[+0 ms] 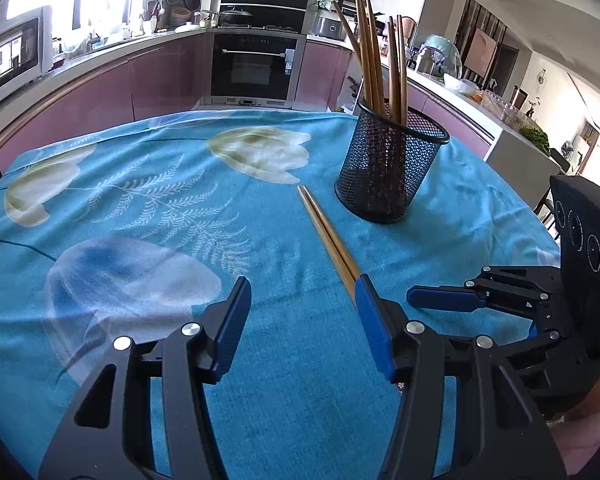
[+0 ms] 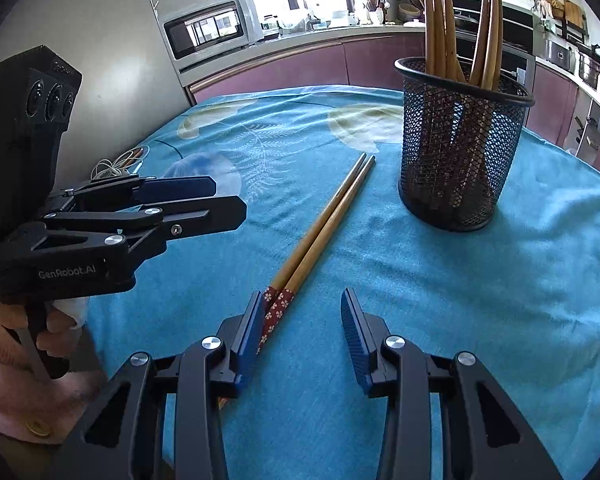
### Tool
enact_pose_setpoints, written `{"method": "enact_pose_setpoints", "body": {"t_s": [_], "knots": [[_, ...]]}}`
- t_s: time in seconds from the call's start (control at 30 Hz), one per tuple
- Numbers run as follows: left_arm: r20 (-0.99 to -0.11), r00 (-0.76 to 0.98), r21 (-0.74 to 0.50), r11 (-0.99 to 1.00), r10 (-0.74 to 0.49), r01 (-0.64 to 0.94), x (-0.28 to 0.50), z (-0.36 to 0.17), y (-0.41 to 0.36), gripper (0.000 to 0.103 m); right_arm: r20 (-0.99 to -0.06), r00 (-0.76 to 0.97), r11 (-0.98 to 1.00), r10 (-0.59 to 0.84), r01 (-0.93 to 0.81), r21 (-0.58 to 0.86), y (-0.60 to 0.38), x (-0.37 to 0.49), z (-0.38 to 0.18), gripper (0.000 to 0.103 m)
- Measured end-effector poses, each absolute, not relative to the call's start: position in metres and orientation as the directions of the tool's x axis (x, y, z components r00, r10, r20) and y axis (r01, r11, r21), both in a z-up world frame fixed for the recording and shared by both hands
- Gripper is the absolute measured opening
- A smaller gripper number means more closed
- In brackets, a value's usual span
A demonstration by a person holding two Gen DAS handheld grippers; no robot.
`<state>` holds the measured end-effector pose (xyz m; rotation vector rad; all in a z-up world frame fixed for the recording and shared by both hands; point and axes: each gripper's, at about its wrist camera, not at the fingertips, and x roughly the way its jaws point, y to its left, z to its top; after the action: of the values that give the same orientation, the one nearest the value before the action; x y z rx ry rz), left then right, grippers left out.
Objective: Organize utensils
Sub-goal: 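Move the left gripper to the last chopsticks and close on one while the right gripper grasps the other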
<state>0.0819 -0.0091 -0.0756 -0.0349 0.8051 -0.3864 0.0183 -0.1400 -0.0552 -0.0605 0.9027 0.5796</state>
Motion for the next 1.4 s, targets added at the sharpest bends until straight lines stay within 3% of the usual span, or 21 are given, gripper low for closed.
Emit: {"method": "enact_pose_setpoints", "body": {"t_s": [0.37, 0.83, 1.1, 1.4], "knots": [[-0.707, 0.613, -0.172, 0.926, -0.353, 0.335, 0.080, -0.081, -0.013, 0.054, -0.764, 0.481, 0.860, 0.431, -0.476, 0.186, -0.141, 0.021, -0.055, 0.037], [-0.747, 0.540, -0.113, 0.875, -0.387, 0.471, 0.068, -0.096, -0.045, 0.054, -0.762, 0.454, 0.858, 0.462, -0.447, 0.254, -0.158, 0.026, -0.056, 0.030], [-0.768, 0.534, -0.086, 0.883, -0.353, 0.461, 0.070, -0.102, -0.050, 0.037, -0.763, 0.449, 0.856, 0.465, -0.448, 0.258, -0.159, 0.029, -0.056, 0.030], [-0.768, 0.547, -0.095, 0.903, -0.334, 0.419, 0.079, -0.100, -0.043, 0.036, -0.770, 0.470, 0.868, 0.432, -0.447, 0.214, -0.146, 0.053, -0.056, 0.029]]}}
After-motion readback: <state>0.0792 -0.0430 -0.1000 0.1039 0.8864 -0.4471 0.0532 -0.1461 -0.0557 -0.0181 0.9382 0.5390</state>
